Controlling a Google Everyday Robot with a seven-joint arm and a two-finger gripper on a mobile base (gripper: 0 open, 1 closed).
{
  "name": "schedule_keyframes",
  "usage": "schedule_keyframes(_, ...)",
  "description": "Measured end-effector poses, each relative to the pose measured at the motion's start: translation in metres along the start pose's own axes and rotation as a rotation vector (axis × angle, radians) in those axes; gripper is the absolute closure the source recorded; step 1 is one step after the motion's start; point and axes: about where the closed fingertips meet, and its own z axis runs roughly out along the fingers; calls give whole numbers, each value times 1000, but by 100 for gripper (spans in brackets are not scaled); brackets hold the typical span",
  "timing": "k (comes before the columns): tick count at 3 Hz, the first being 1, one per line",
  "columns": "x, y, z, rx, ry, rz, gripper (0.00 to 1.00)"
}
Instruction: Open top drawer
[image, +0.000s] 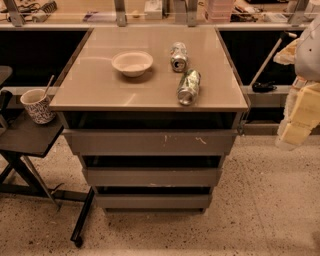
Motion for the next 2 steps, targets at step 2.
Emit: schedule_keyframes(2, -6, 1, 16, -5, -20, 10, 0)
